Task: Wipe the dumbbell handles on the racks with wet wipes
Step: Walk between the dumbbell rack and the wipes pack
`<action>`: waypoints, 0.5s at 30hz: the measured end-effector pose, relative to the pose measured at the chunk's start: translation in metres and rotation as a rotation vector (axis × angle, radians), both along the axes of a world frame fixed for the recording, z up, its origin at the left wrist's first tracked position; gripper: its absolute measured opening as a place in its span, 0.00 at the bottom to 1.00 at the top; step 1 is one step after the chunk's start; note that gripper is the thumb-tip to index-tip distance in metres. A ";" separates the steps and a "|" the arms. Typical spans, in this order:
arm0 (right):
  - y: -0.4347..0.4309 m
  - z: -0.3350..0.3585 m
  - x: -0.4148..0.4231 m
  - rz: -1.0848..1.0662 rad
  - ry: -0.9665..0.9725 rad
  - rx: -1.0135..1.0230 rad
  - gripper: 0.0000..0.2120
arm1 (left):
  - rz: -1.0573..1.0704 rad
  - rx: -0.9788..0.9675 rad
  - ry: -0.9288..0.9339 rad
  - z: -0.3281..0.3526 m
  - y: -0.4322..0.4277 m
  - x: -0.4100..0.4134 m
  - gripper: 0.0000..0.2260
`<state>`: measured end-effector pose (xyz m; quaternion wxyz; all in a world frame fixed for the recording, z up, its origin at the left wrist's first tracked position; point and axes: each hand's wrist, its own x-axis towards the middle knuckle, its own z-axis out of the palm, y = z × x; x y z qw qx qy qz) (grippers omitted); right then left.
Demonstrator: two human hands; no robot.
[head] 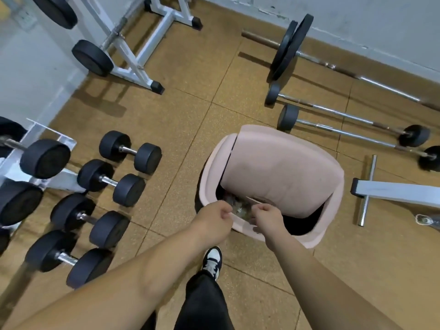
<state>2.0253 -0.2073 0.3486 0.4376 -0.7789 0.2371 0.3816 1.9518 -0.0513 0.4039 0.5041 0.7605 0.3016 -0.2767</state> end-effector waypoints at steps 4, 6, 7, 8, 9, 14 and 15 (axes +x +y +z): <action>0.050 0.039 -0.014 0.158 -0.020 0.089 0.08 | 0.160 0.014 -0.020 0.033 0.025 -0.039 0.11; 0.078 0.060 -0.029 0.265 0.005 0.146 0.07 | 0.259 0.032 -0.079 0.056 0.040 -0.068 0.09; 0.093 0.072 -0.040 0.331 0.026 0.178 0.06 | 0.321 0.046 -0.108 0.070 0.048 -0.087 0.07; 0.104 0.080 -0.050 0.393 0.039 0.190 0.05 | 0.364 0.060 -0.124 0.079 0.053 -0.104 0.07; 0.118 0.087 -0.066 0.474 0.033 0.197 0.05 | 0.429 0.072 -0.132 0.088 0.061 -0.130 0.10; 0.177 0.121 -0.152 0.789 -0.062 0.131 0.09 | 0.731 0.078 -0.099 0.116 0.080 -0.259 0.07; 0.190 0.129 -0.182 0.861 -0.096 0.140 0.09 | 0.820 0.081 -0.120 0.123 0.079 -0.295 0.09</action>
